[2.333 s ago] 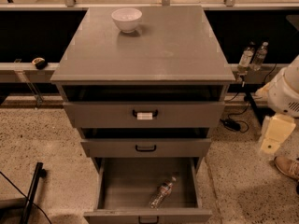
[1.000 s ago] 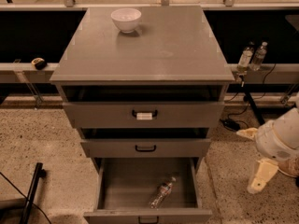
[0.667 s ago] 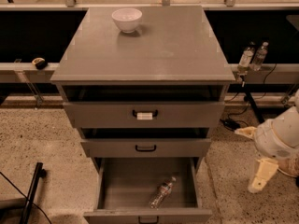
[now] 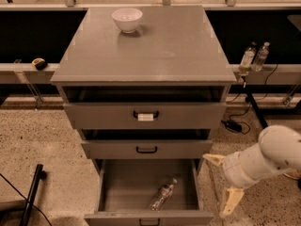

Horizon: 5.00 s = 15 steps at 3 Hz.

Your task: Pick water bottle from bottom drawer and place on counter

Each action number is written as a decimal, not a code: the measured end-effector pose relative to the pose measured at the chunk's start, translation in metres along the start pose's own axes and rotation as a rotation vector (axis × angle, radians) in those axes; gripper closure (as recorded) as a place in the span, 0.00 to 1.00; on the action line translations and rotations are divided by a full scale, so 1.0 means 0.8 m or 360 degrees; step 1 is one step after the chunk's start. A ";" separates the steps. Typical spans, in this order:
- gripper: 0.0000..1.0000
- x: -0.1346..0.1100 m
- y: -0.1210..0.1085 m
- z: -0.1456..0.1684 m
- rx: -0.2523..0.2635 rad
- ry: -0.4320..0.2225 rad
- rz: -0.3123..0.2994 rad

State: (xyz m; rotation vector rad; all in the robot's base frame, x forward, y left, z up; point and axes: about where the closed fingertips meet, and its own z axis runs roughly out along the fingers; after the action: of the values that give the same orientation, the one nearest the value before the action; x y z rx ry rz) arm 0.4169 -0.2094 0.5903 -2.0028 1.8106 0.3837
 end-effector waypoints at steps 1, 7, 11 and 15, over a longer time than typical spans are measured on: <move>0.00 -0.009 -0.006 0.007 0.0021 -0.0014 -0.0130; 0.00 0.036 -0.081 0.280 0.0257 -0.0352 -0.0766; 0.00 0.083 -0.143 0.441 0.0161 0.0063 -0.0974; 0.18 0.156 -0.110 0.602 -0.0136 0.0074 -0.1060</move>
Offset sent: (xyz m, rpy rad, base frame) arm 0.0619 0.0530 -0.1417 0.1914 -0.0369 0.1197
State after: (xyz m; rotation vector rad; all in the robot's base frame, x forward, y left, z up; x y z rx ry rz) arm 0.5526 -0.0840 0.1196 -2.5305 1.0578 0.2059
